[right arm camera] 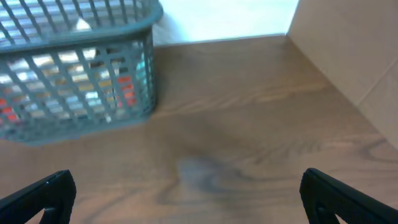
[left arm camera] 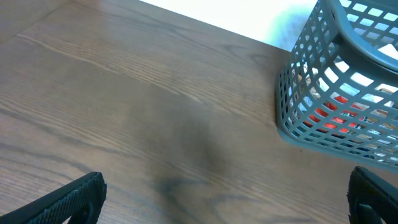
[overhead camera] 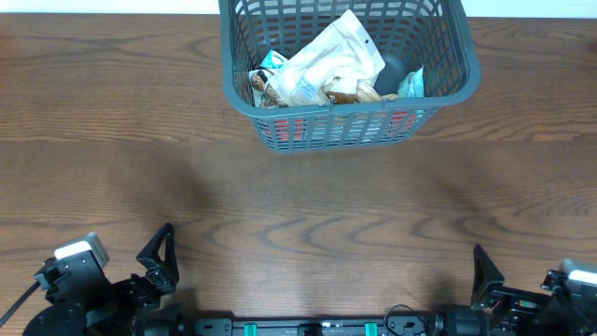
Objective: Pack container
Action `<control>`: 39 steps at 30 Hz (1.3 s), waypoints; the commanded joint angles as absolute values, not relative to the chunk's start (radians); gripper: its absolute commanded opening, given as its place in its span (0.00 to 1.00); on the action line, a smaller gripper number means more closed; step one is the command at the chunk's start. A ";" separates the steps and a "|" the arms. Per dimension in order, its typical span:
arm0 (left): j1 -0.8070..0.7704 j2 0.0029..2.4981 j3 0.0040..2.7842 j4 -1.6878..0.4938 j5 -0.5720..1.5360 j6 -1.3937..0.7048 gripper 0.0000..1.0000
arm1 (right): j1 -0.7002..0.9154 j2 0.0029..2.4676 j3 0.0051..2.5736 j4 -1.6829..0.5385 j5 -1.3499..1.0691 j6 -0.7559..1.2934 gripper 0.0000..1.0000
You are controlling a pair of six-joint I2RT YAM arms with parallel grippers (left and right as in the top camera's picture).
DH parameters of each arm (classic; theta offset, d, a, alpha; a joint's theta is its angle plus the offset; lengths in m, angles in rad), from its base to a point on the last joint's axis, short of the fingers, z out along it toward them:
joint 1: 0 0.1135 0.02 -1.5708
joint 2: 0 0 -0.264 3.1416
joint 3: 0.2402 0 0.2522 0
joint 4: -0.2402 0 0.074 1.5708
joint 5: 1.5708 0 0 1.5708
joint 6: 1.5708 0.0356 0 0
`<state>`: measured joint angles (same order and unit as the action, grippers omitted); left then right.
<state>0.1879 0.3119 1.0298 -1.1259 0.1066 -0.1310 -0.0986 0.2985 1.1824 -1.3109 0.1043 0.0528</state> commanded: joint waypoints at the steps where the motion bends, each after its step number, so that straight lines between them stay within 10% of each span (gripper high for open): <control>1: 0.189 0.303 1.030 -1.129 0.123 -0.136 0.99 | -0.090 0.289 1.178 -1.353 0.100 0.067 0.99; 12: 0.189 0.303 1.030 -1.129 0.123 -0.136 0.99 | -0.091 0.281 1.176 -1.295 0.287 -0.016 0.99; 39: 0.189 0.303 1.030 -1.129 0.123 -0.136 0.99 | -0.099 0.006 0.368 0.092 -0.061 0.188 0.99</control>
<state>0.1879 0.3111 1.0286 -1.1259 0.1097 -0.1314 -0.0998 0.0162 0.4362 0.0425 -0.0048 0.1661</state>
